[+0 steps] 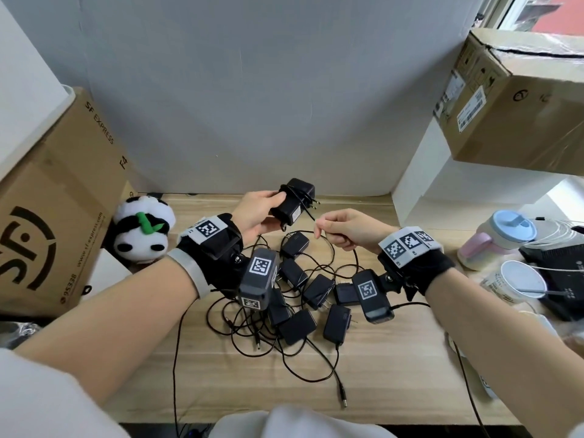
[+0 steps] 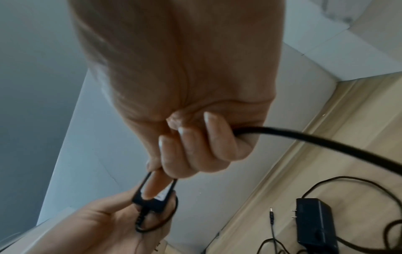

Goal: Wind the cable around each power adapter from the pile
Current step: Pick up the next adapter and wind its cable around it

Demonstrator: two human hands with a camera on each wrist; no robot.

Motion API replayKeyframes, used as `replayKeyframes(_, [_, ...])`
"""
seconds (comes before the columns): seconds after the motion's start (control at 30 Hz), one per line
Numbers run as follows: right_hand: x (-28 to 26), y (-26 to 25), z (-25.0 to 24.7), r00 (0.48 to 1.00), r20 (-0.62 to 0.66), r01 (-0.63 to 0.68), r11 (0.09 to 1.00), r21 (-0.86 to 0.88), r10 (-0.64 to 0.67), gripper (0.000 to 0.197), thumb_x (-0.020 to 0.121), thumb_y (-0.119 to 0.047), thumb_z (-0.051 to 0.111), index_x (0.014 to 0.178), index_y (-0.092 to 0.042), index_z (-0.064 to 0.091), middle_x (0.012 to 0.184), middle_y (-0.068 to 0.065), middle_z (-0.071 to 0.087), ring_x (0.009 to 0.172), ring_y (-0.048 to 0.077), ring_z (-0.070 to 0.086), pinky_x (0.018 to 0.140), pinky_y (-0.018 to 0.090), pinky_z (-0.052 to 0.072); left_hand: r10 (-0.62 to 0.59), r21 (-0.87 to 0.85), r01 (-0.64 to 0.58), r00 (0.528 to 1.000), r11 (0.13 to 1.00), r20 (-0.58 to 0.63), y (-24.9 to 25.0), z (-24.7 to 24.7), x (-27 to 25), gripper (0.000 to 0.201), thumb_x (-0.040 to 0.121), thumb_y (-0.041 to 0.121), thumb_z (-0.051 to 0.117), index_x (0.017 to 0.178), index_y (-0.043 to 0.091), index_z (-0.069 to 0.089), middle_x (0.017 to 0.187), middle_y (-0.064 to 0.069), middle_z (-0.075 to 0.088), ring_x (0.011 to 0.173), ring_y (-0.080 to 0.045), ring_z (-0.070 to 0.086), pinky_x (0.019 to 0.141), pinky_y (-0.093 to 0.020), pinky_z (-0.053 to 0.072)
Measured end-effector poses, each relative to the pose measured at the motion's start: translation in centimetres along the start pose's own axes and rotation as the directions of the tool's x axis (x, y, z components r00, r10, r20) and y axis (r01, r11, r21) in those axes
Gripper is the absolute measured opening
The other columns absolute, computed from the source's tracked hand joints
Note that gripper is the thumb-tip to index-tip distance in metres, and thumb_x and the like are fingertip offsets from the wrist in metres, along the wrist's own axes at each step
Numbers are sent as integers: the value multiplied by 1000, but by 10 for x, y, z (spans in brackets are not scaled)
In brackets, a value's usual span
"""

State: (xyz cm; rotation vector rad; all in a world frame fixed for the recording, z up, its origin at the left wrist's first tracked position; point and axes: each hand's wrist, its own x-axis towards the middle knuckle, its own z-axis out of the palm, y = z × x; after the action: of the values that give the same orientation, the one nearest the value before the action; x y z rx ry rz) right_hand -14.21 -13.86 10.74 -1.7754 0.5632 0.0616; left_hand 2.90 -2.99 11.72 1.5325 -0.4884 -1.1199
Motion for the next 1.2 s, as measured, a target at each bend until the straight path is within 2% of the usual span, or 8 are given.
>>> replayKeyframes(0.17, [-2, 13, -7, 998, -38, -49, 997, 65, 52, 30, 98, -29, 43, 78, -14, 59, 47, -10, 31, 41, 6, 22, 39, 16, 20, -32, -129, 53, 987, 990, 158, -1, -10, 0, 18, 98, 22, 46, 100, 13, 62, 80, -5, 59, 67, -16, 53, 55, -23, 47])
replayKeyframes(0.3, [1, 14, -14, 990, -81, -98, 982, 160, 112, 31, 97, -28, 45, 72, -13, 54, 47, -10, 28, 40, 5, 22, 39, 15, 18, -71, -88, 107, 939, 990, 337, 2, -11, -9, 22, 98, 26, 42, 103, 14, 60, 86, -3, 57, 71, -12, 53, 60, -21, 42])
replayKeyframes(0.5, [11, -14, -22, 978, -165, -118, 989, 84, 130, 29, 96, -30, 49, 73, -11, 52, 47, -9, 31, 37, 4, 25, 35, 13, 20, -144, 393, -51, 881, 918, 450, 4, -2, -14, 21, 94, 23, 54, 112, 17, 63, 97, -10, 60, 87, -24, 56, 74, -25, 50])
replayKeyframes(0.63, [15, -35, -13, 983, -184, -3, 999, 49, 12, 29, 99, -25, 43, 77, -11, 55, 47, -8, 31, 35, 3, 25, 34, 13, 20, -83, 638, -135, 950, 758, 300, 5, 8, -10, 34, 89, 22, 62, 120, 13, 49, 87, -7, 60, 85, -26, 62, 80, -39, 54])
replayKeyframes(0.77, [10, -39, -2, 995, -63, 85, 996, 27, -83, 29, 101, -18, 36, 80, -12, 55, 46, -9, 30, 39, 4, 22, 37, 15, 18, -14, 390, -37, 991, 920, 129, 0, 9, -4, 37, 93, 13, 56, 129, 10, 45, 97, -10, 62, 78, -21, 63, 62, -29, 57])
replayKeyframes(0.87, [7, -26, 1, 996, 3, 88, 996, 1, -88, 29, 101, -21, 37, 82, -15, 58, 48, -8, 30, 42, 7, 21, 40, 16, 18, -32, 117, 20, 994, 993, 108, 0, 2, 1, 40, 96, 10, 51, 135, 6, 43, 114, -16, 60, 92, -24, 62, 67, -31, 57])
replayKeyframes(1.1, [0, 4, -10, 999, -2, -43, 998, 36, 43, 32, 97, -33, 44, 78, -13, 62, 48, -8, 31, 43, 8, 22, 42, 17, 20, -23, -210, 58, 986, 976, 163, -3, -10, 2, 18, 100, 20, 40, 104, 17, 58, 88, -5, 60, 74, -17, 57, 61, -24, 48])
replayKeyframes(1.2, [-1, 9, -15, 994, -37, -101, 995, 27, 102, 33, 94, -35, 49, 72, -13, 60, 49, -8, 28, 44, 8, 22, 43, 18, 19, -38, -271, 105, 970, 957, 241, -3, -13, -2, 23, 100, 24, 37, 106, 18, 58, 87, -5, 58, 70, -15, 53, 58, -22, 44])
